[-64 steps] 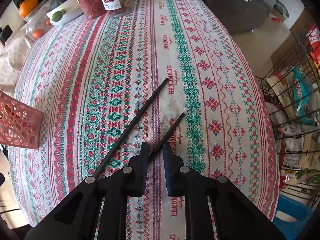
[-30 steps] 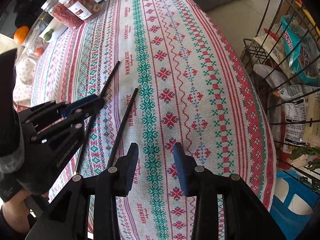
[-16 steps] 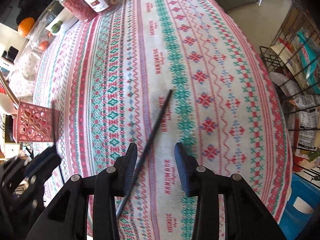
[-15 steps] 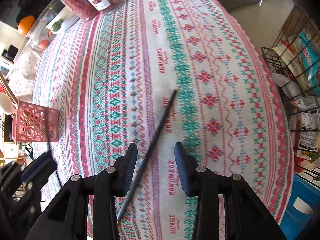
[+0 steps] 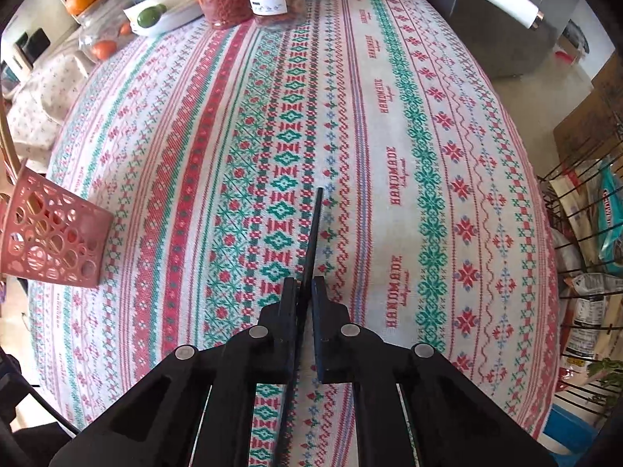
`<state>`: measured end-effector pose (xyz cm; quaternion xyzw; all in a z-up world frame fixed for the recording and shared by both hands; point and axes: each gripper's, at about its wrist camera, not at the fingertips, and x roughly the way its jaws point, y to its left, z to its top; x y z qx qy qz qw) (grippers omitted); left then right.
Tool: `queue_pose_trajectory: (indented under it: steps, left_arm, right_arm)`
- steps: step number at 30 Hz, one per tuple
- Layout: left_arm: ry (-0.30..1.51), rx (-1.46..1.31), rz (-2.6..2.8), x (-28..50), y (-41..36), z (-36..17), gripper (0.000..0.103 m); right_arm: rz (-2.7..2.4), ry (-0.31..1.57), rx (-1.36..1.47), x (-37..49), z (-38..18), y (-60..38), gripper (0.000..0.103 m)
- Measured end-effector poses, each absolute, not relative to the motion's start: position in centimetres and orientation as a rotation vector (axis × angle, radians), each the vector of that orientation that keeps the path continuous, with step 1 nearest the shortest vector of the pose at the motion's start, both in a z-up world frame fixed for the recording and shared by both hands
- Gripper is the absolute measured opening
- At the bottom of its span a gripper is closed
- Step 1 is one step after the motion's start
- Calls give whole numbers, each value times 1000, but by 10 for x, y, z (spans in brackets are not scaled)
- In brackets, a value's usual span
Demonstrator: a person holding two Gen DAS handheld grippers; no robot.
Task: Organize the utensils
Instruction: 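Lift both black chopsticks upright and carry them over the pink basket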
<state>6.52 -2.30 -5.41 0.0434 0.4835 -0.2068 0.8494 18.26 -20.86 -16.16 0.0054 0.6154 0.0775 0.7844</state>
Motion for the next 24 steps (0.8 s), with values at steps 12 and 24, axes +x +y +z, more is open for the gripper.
queue_pose_trajectory:
  steps: [12,24]
  left_arm:
    - [803,44,-372,34,22,-5,6]
    - [547,-41,-304,15,54,51,6]
  right_arm:
    - [376,980,56,134,-75,-201,5]
    - [502,689,50,87,3,-196,5]
